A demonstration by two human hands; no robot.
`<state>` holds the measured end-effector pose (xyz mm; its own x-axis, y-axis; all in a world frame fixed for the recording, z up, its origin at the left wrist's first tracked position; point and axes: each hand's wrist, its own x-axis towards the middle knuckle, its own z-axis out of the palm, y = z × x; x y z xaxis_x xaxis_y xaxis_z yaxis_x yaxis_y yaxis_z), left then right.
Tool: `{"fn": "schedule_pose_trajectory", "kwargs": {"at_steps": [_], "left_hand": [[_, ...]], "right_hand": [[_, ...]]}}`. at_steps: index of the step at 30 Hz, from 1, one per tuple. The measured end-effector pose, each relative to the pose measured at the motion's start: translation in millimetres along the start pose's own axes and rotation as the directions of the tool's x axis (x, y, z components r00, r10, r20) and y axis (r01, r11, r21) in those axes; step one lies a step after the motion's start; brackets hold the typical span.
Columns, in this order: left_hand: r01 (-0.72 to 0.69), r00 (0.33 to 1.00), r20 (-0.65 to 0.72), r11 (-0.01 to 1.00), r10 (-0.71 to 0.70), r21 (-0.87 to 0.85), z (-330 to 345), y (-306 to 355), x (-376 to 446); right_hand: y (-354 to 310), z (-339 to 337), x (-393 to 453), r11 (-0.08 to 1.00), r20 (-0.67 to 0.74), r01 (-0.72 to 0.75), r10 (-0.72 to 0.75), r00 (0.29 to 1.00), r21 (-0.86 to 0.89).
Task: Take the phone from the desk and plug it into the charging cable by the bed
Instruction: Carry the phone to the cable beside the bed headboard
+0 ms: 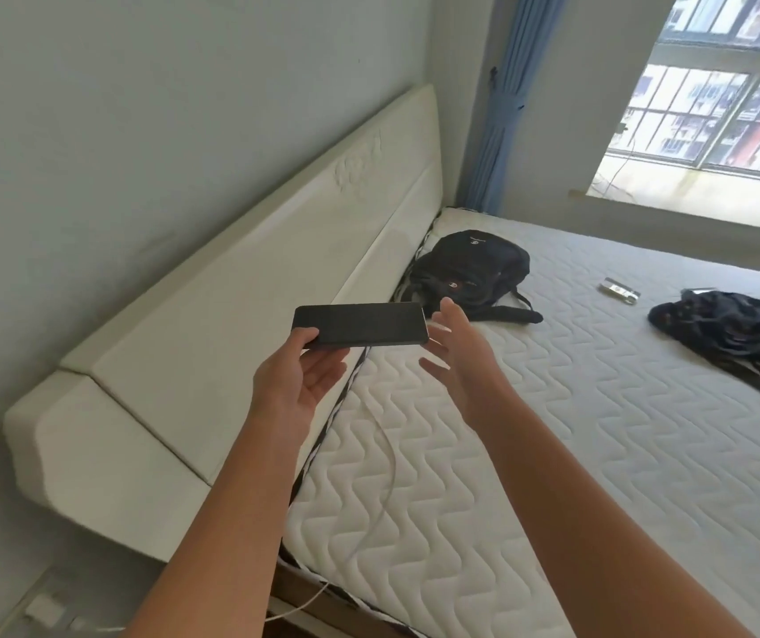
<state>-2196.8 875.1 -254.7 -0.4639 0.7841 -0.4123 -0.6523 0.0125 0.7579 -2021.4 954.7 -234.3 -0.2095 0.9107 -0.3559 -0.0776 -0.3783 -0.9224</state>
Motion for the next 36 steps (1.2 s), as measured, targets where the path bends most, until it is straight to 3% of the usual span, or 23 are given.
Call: {"fn": "schedule_pose_trajectory", "kwargs": {"at_steps": [15, 24, 36], "left_hand": [[-0.052, 0.996, 0.078, 0.983, 0.038, 0.178, 100.4, -17.2, 7.3], [-0.055, 0.991, 0.131, 0.981, 0.031, 0.188, 171.5, -53.1, 8.9], [0.039, 0.977, 0.199, 0.987, -0.07, 0.155, 222.0, -93.3, 6.5]], "right_hand": [[-58.4, -70.6, 41.5, 0.994, -0.012, -0.019, 0.02, 1.0, 0.109], [-84.8, -146.2, 56.7, 0.992, -0.028, 0.019, -0.016, 0.999, 0.123], [-92.8, -211.0, 44.5, 0.989, -0.106, 0.126, -0.118, 0.987, 0.072]]}}
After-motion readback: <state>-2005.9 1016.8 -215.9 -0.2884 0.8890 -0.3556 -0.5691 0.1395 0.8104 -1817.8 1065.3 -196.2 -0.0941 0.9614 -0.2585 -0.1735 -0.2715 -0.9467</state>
